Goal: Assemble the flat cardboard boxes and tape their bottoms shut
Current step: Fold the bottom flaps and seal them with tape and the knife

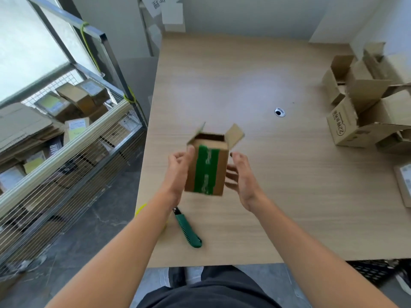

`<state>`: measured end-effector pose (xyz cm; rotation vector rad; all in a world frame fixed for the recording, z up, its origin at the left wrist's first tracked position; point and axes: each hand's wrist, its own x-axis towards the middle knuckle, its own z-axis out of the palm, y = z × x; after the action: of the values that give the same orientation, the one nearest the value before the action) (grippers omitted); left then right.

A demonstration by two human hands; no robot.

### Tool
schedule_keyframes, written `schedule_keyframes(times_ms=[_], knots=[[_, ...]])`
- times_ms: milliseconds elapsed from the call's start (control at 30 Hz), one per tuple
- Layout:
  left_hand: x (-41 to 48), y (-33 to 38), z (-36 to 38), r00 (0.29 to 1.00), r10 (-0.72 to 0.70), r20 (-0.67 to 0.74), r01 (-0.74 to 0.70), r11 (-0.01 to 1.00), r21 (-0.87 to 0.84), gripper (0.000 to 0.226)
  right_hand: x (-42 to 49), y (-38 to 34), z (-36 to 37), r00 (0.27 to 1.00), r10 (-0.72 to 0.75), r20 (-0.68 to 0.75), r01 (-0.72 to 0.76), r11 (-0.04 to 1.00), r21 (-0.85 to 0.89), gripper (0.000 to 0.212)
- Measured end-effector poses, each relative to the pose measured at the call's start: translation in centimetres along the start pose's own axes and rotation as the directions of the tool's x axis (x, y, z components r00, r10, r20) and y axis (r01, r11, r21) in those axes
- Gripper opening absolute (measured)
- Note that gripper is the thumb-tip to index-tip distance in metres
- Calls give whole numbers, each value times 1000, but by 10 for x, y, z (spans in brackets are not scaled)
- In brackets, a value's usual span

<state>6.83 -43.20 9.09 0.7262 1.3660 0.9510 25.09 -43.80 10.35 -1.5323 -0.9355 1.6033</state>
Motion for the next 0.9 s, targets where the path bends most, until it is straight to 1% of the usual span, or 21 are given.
schedule_keyframes(times_ms=[67,167,267,300,367,400,433,500,533,600,633,667,700,733,767,800,833,867,900], knots=[[-11,-10,0,999,-12,35,9,998,68,84,-10,18,5,1000,16,-12,-16,999,-28,49],[-19,-23,1,1000,9,11,-11,989,145,83,-22,34,11,997,-12,-80,10,1000,-28,46],[-24,-30,0,998,69,8,-69,978,198,78,-24,34,11,991,-43,-124,40,999,-27,57],[-25,-30,0,998,64,0,-63,972,228,76,-25,33,11,992,-32,-126,30,999,-23,64],[-23,-29,0,998,12,-59,4,965,263,66,-24,29,11,987,17,-161,-22,999,-30,74],[-22,-30,0,995,-10,-100,37,961,272,59,-23,29,10,979,35,-200,-45,998,-45,72],[-21,-31,-1,991,-19,-130,54,960,273,54,-21,30,9,969,34,-243,-48,997,-54,65],[-21,-35,-4,991,-2,-134,30,978,207,48,-21,35,8,953,-14,-302,-1,999,-47,49],[-23,-37,-6,992,-4,-124,19,992,125,44,-22,38,7,946,-39,-322,27,999,-41,45],[-23,-40,-8,989,-79,-123,74,996,-46,38,-22,44,2,925,-53,-376,50,999,-19,40],[-25,-43,-9,985,-124,-122,112,988,-104,33,-25,50,0,912,-45,-407,52,999,6,42],[-25,-46,-10,981,-140,-137,122,984,-132,25,-26,55,-4,900,-36,-433,52,998,26,50],[-23,-49,-12,980,-126,-156,105,985,-138,18,-27,59,-8,892,-34,-450,52,998,27,62],[-22,-53,-14,980,-92,-175,72,990,-120,26,-29,64,-12,889,-39,-457,50,999,11,73],[-22,-58,-19,980,-30,-195,22,999,-41,43,-33,69,-15,890,-56,-452,57,998,-12,81],[-23,-59,-24,977,79,-198,-53,990,130,56,-37,72,-19,895,-88,-436,71,996,-54,86],[-22,-59,-30,964,217,-152,-149,919,364,60,-40,75,-23,899,-146,-413,95,985,-141,84],[-20,-59,-33,942,332,-47,-250,789,562,56,-41,77,-27,900,-231,-370,128,951,-283,77],[-16,-58,-34,916,396,60,-328,656,680,47,-40,80,-31,898,-316,-308,157,881,-446,64]])
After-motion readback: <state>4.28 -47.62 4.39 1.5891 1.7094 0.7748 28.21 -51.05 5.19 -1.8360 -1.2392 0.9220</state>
